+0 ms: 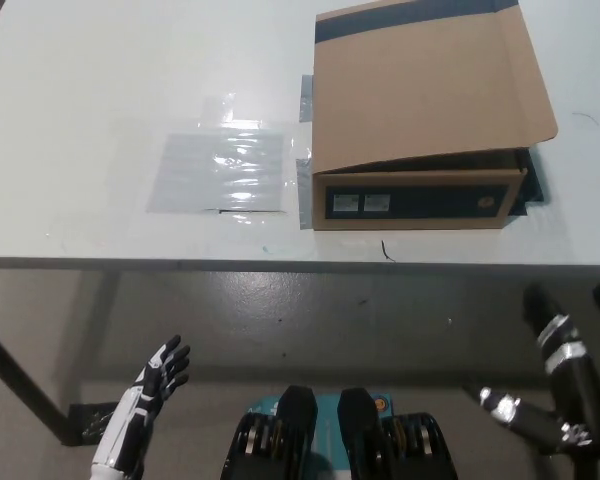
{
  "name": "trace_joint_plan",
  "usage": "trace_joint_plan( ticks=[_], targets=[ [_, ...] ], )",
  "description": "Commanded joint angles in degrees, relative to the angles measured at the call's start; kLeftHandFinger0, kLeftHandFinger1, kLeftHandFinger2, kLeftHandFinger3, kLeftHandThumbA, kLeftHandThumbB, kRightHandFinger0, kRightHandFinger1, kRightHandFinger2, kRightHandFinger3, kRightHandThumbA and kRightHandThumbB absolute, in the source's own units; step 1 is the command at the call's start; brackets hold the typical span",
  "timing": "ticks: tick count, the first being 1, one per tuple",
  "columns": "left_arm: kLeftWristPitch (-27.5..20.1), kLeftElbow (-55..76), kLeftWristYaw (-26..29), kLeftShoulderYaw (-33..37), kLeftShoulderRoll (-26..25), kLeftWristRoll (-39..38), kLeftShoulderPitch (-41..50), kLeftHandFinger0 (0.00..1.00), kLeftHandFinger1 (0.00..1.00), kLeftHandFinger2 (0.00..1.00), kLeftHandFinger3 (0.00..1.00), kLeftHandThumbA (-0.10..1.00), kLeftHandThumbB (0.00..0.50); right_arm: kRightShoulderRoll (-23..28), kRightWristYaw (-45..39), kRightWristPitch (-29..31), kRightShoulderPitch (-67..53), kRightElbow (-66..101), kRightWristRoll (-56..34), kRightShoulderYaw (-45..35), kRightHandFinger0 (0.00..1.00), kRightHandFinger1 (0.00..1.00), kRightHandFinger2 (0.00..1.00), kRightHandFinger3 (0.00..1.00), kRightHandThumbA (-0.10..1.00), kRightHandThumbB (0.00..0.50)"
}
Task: A small storage box is placed at the center of the table and the robot uses its right hand to slide under its lid and push it upwards to open it
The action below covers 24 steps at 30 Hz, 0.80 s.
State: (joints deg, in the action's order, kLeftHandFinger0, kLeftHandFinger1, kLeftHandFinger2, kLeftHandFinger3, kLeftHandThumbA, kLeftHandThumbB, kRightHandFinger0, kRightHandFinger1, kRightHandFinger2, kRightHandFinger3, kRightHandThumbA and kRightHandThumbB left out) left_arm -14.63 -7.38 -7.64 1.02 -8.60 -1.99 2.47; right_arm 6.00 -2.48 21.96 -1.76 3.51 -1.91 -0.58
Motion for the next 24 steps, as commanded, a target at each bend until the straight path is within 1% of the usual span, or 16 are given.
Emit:
trace_joint_plan(
  ticks=[1,2,4,5,7,8,10,11,13,15,17,18,19,22,23,24],
  targets=[
    [-3.1,1.8,-1.4,0.4,-0.4,-1.0,-1.3,1.0,1.0,1.0,1.0,1.0,0.297,-0.1,0.7,-1.0,3.7,6.9,-5.5,-1.9,1.0,1.0,1.0,1.0,1.0,0.281],
    [-3.1,1.7,-1.4,0.4,-0.4,-1.0,-1.3,1.0,1.0,1.0,1.0,1.0,0.292,-0.1,0.6,-1.5,4.2,7.3,-5.8,-2.3,1.0,1.0,1.0,1.0,1.0,0.292],
    [-3.3,1.6,-1.3,0.3,-0.3,-1.1,-1.4,1.0,1.0,1.0,1.0,1.0,0.291,0.5,0.8,-3.5,6.6,9.2,-7.8,-3.3,1.0,1.0,1.0,1.0,1.0,0.287],
    [-2.9,1.8,-1.1,0.3,-0.3,-0.8,-1.3,1.0,1.0,1.0,1.0,1.0,0.299,0.6,1.1,-5.6,7.6,10.7,-8.1,-3.9,1.0,1.0,1.0,1.0,1.0,0.278],
    [-2.8,1.5,-1.4,0.4,-0.3,-0.9,-1.8,1.0,1.0,1.0,1.0,1.0,0.299,0.9,1.5,-7.4,9.2,11.8,-8.9,-4.9,1.0,1.0,1.0,1.0,1.0,0.24],
    [-2.9,1.5,-1.5,0.4,-0.4,-1.0,-1.8,1.0,1.0,1.0,1.0,1.0,0.299,0.8,1.6,-8.0,9.9,12.1,-9.1,-5.3,1.0,1.0,1.0,1.0,1.0,0.235],
    [-2.9,1.4,-1.7,0.5,-0.4,-1.1,-1.8,1.0,1.0,1.0,1.0,1.0,0.308,1.3,2.3,-9.7,12.4,13.4,-9.2,-6.6,1.0,1.0,1.0,1.0,1.0,0.177],
    [-2.9,1.5,-1.6,0.5,-0.3,-0.9,-1.8,1.0,1.0,1.0,1.0,1.0,0.309,1.3,2.7,-10.6,13.3,13.7,-8.9,-7.1,1.0,1.0,1.0,1.0,1.0,0.172],
    [-2.8,1.4,-1.6,0.5,-0.3,-1.0,-1.9,1.0,1.0,1.0,1.0,1.0,0.319,1.2,3.5,-11.3,15.8,13.2,-8.8,-8.3,1.0,1.0,1.0,1.0,1.0,0.183],
    [-2.9,1.2,-1.6,0.5,-0.3,-1.0,-2.1,1.0,1.0,1.0,1.0,1.0,0.313,1.4,3.6,-11.5,17.9,11.7,-9.1,-9.2,1.0,1.0,1.0,1.0,1.0,0.201],
    [-2.7,1.2,-1.8,0.6,-0.4,-1.1,-2.1,1.0,1.0,1.0,1.0,1.0,0.31,1.7,3.7,-11.4,20.7,9.3,-10.0,-10.3,1.0,1.0,1.0,1.0,1.0,0.195],
    [-2.6,1.2,-1.9,0.6,-0.4,-1.1,-2.1,1.0,1.0,1.0,1.0,1.0,0.311,1.7,3.7,-11.2,21.6,8.4,-10.2,-10.7,1.0,1.0,1.0,1.0,1.0,0.196],
    [-2.6,1.3,-1.9,0.5,-0.4,-1.2,-2.1,1.0,1.0,1.0,1.0,1.0,0.306,1.6,4.0,-11.3,22.7,7.4,-10.5,-11.1,1.0,1.0,1.0,1.0,1.0,0.208],
    [-2.3,1.2,-1.9,0.6,-0.3,-1.0,-2.2,1.0,1.0,1.0,1.0,1.0,0.306,2.0,3.6,-10.7,25.7,3.8,-11.8,-12.1,1.0,1.0,1.0,1.0,1.0,0.204],
    [-2.2,1.3,-1.9,0.6,-0.3,-1.0,-2.2,1.0,1.0,1.0,1.0,1.0,0.309,2.1,3.3,-10.5,27.2,1.9,-12.8,-12.5,1.0,1.0,1.0,1.0,1.0,0.219],
    [-2.2,1.2,-1.9,0.6,-0.4,-1.0,-2.2,1.0,1.0,1.0,1.0,1.0,0.308,2.2,3.1,-10.4,28.1,0.7,-13.2,-12.7,1.0,1.0,1.0,1.0,1.0,0.22]
  ],
)
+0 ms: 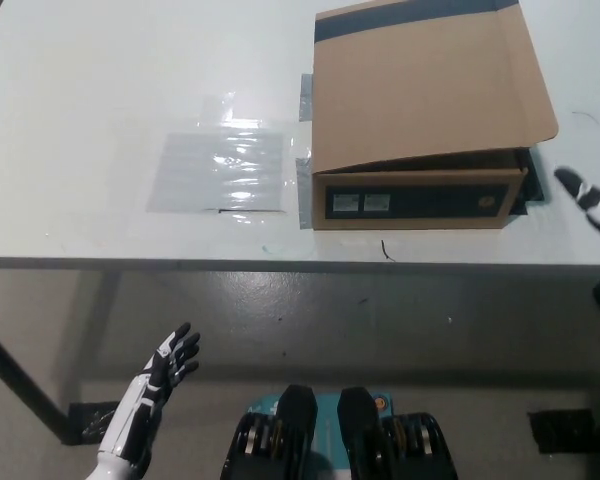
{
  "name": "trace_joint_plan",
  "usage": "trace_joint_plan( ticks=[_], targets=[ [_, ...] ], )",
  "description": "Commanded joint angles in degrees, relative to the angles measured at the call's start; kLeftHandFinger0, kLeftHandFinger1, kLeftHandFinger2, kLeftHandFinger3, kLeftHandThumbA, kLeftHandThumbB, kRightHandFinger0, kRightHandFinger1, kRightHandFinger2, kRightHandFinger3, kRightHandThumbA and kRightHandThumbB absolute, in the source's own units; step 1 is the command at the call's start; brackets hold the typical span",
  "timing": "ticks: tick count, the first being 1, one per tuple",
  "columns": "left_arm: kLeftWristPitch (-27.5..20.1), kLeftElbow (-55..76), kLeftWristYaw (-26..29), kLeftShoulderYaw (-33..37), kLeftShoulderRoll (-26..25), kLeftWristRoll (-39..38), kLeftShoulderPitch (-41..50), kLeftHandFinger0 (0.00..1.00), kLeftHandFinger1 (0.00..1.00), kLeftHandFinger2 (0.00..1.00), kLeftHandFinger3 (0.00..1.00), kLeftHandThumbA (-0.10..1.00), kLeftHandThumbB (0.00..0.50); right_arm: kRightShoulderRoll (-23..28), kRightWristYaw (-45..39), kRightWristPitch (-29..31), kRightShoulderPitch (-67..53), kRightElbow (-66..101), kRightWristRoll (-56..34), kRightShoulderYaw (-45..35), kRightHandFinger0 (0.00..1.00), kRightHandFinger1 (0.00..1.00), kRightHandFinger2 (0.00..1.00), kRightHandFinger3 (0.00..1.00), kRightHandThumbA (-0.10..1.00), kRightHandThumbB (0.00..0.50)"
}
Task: A small storage box is placed at the center of the table and the robot uses its right hand to slide under its lid and push it upwards to open it
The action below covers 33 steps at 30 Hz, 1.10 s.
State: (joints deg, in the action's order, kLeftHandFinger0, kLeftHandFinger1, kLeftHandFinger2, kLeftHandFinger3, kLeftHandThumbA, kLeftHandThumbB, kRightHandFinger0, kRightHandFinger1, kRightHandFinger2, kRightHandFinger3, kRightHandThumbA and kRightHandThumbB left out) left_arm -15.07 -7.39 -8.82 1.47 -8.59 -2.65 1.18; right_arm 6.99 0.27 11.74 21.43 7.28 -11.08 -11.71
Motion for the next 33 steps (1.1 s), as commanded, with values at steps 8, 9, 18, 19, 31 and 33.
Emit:
trace_joint_plan(
  ticks=[8,9,18,19,31,33],
  targets=[
    [-1.8,1.4,-0.6,0.5,-0.2,0.2,-0.2,1.0,1.0,1.0,1.0,1.0,0.299,0.9,0.4,0.0,10.9,-11.9,-5.9,-3.1,1.0,1.0,1.0,1.0,1.0,0.241],
    [-1.9,1.5,-0.5,0.5,-0.3,0.3,-0.1,1.0,1.0,1.0,1.0,1.0,0.289,0.7,0.5,-0.6,11.2,-12.2,-6.3,-3.1,1.0,1.0,1.0,1.0,1.0,0.255],
    [-1.8,2.5,-0.5,1.2,-0.4,0.7,1.0,1.0,1.0,1.0,1.0,1.0,0.284,-1.9,-2.4,-6.9,15.2,-17.2,-20.0,-6.3,1.0,1.0,1.0,1.0,1.0,0.288],
    [-1.8,2.5,-0.5,1.2,-0.4,0.6,1.0,1.0,1.0,1.0,1.0,1.0,0.283,-2.0,-2.6,-7.1,15.4,-17.5,-20.6,-6.5,1.0,1.0,1.0,1.0,1.0,0.287],
    [-1.4,2.1,-0.8,1.0,-0.4,-0.1,0.7,1.0,1.0,1.0,1.0,1.0,0.289,-3.9,-3.6,-12.1,17.6,-19.8,-31.1,-10.9,1.0,1.0,1.0,1.0,1.0,0.296],
    [-1.6,1.8,-0.8,1.0,-0.3,-0.3,0.5,1.0,1.0,1.0,1.0,1.0,0.278,-3.9,-4.1,-12.1,18.0,-21.1,-32.2,-11.5,1.0,1.0,1.0,1.0,1.0,0.292]
  ],
)
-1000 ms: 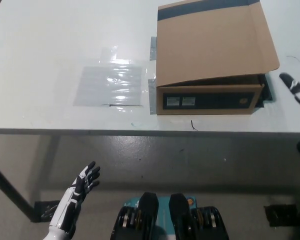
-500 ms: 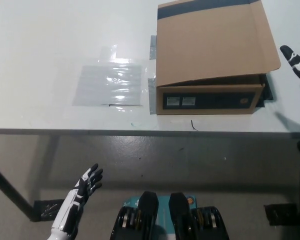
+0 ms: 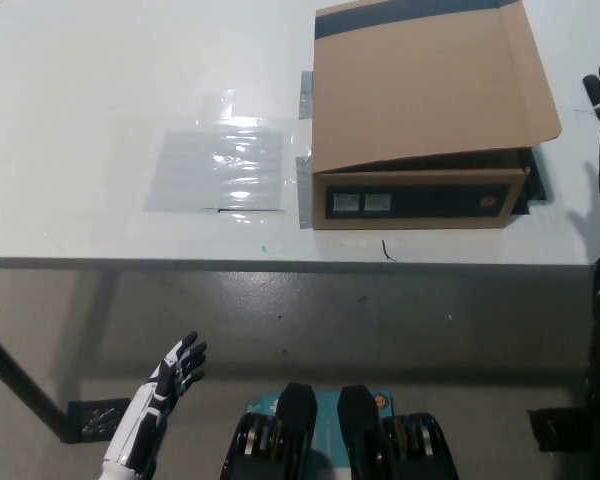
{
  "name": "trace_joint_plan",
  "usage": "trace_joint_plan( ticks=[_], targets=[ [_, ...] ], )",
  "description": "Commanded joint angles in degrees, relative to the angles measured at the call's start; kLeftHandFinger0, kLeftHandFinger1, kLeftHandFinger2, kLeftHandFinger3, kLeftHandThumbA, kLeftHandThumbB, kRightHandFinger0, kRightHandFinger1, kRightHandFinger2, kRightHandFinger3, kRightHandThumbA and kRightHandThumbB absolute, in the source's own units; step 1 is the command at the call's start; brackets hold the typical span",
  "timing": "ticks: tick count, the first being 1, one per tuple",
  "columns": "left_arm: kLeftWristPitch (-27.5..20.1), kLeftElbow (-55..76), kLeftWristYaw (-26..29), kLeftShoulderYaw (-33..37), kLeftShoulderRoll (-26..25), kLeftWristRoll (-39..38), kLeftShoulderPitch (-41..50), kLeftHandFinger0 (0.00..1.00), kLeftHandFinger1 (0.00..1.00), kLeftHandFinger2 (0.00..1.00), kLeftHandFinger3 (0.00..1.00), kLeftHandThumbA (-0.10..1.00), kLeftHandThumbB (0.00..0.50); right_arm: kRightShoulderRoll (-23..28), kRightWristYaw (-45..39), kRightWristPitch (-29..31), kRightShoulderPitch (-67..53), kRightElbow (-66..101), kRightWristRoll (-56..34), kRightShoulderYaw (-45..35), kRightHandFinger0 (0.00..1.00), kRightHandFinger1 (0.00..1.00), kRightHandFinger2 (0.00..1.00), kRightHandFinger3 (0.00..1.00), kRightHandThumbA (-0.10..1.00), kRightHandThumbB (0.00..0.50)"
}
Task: A small storage box is placed at the center of the table and the robot uses its right hand to slide under its lid and push it upwards to open it
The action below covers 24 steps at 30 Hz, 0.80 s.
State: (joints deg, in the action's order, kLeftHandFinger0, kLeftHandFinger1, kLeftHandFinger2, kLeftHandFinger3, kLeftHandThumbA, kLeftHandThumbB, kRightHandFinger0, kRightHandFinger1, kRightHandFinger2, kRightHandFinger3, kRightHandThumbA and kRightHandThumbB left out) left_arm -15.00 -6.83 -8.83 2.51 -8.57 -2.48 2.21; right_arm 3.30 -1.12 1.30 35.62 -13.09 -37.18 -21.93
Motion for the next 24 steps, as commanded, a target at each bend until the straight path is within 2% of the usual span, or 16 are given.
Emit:
trace_joint_plan(
  ticks=[1,10,15,18,24],
  targets=[
    [-1.6,1.5,-0.7,0.0,-0.4,-0.3,-0.4,1.0,1.0,1.0,1.0,1.0,0.284,-0.1,-2.9,-1.6,3.8,-1.0,-6.2,-1.3,1.0,1.0,1.0,1.0,1.0,0.291],
    [-1.8,1.6,-0.8,0.1,-0.5,-0.1,-0.3,1.0,1.0,1.0,1.0,1.0,0.279,0.0,-3.6,-1.6,3.8,-2.6,-7.0,-1.0,1.0,1.0,1.0,1.0,1.0,0.286],
    [-1.7,1.4,-0.7,0.1,-0.5,-0.1,-0.4,1.0,1.0,1.0,1.0,1.0,0.307,-0.6,-2.9,-1.7,3.6,-3.1,-6.3,-0.6,1.0,1.0,1.0,1.0,1.0,0.293],
    [-1.6,1.7,-0.6,0.0,-0.4,0.0,-0.3,1.0,1.0,1.0,1.0,1.0,0.285,-0.9,-3.8,-1.4,3.5,-4.2,-6.6,-0.5,1.0,1.0,1.0,1.0,1.0,0.29],
    [-1.9,1.5,-0.7,0.0,-0.6,0.0,-0.4,1.0,1.0,1.0,1.0,1.0,0.29,-1.2,-3.2,-0.9,3.7,-5.1,-6.3,-0.9,1.0,1.0,1.0,1.0,1.0,0.287]
  ],
)
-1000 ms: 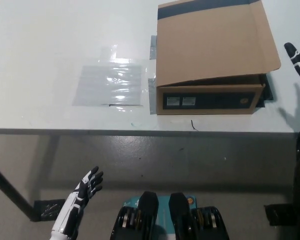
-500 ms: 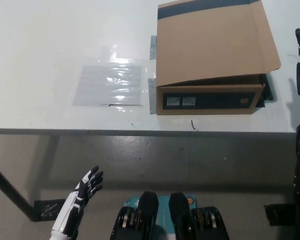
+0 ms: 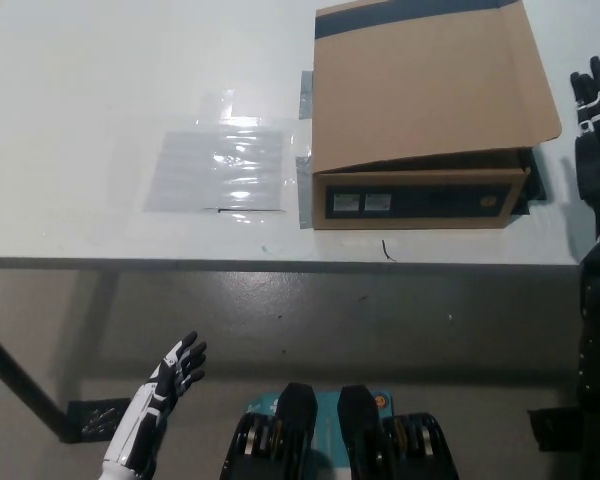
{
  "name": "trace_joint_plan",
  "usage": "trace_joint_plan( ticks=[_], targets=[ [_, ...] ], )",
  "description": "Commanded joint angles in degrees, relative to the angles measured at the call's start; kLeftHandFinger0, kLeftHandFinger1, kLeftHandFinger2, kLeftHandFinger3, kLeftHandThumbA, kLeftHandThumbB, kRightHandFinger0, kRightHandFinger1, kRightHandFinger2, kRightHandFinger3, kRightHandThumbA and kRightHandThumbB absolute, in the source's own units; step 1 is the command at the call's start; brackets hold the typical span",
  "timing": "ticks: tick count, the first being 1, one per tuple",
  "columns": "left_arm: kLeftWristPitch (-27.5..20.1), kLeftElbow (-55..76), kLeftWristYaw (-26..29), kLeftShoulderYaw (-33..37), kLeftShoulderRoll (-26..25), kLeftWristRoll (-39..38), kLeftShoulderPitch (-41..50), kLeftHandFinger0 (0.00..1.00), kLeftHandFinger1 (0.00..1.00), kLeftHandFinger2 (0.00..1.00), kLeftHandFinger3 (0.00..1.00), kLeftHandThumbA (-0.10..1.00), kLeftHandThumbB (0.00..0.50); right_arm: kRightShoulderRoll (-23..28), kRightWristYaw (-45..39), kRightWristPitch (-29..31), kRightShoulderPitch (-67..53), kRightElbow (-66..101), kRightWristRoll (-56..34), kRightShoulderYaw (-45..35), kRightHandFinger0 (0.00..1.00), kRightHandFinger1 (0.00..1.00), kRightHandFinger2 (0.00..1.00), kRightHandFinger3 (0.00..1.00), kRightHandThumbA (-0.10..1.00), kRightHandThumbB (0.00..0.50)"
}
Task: A small storage box is placed at the center of the table and the robot uses its right hand to slide under its lid and push it upwards to open it
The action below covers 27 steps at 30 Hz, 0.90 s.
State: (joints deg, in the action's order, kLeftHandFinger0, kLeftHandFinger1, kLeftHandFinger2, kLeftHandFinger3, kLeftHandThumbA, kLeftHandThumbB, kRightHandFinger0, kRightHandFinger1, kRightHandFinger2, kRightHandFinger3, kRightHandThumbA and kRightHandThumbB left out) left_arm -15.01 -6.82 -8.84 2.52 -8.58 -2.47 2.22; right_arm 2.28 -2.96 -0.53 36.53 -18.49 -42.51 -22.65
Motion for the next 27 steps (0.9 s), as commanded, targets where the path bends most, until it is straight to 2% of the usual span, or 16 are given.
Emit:
trace_joint_plan(
  ticks=[1,12,15,17,22,27],
  targets=[
    [-1.9,1.5,-0.7,0.0,-0.6,-0.1,-0.4,1.0,1.0,1.0,1.0,1.0,0.284,-0.2,-1.6,1.0,2.8,0.1,-0.9,-0.3,1.0,1.0,1.0,1.0,1.0,0.285],
    [-1.7,1.8,-1.1,0.1,-0.6,-0.6,-0.3,1.0,1.0,1.0,1.0,1.0,0.267,-0.5,-3.4,3.7,3.6,-3.0,-0.4,-0.5,1.0,1.0,1.0,1.0,1.0,0.293],
    [-1.7,1.6,-1.0,0.0,-0.5,-0.7,-0.3,1.0,1.0,1.0,1.0,1.0,0.271,-0.6,-2.8,4.0,3.6,-2.7,0.3,-0.3,1.0,1.0,1.0,1.0,1.0,0.302],
    [-1.8,1.5,-0.9,0.0,-0.5,-0.6,-0.3,1.0,1.0,1.0,1.0,1.0,0.295,-0.4,-2.7,4.4,3.6,-2.8,1.0,0.0,1.0,1.0,1.0,1.0,1.0,0.305],
    [-2.1,1.4,-1.0,0.1,-0.6,-0.3,-0.5,1.0,1.0,1.0,1.0,1.0,0.295,-0.7,-2.2,4.2,3.7,-2.6,0.3,-0.4,1.0,1.0,1.0,1.0,1.0,0.303],
    [-1.7,1.6,-0.9,0.0,-0.6,-0.4,-0.4,1.0,1.0,1.0,1.0,1.0,0.299,-0.6,-2.0,4.6,4.0,-2.6,1.0,-0.1,1.0,1.0,1.0,1.0,1.0,0.327]
  ],
)
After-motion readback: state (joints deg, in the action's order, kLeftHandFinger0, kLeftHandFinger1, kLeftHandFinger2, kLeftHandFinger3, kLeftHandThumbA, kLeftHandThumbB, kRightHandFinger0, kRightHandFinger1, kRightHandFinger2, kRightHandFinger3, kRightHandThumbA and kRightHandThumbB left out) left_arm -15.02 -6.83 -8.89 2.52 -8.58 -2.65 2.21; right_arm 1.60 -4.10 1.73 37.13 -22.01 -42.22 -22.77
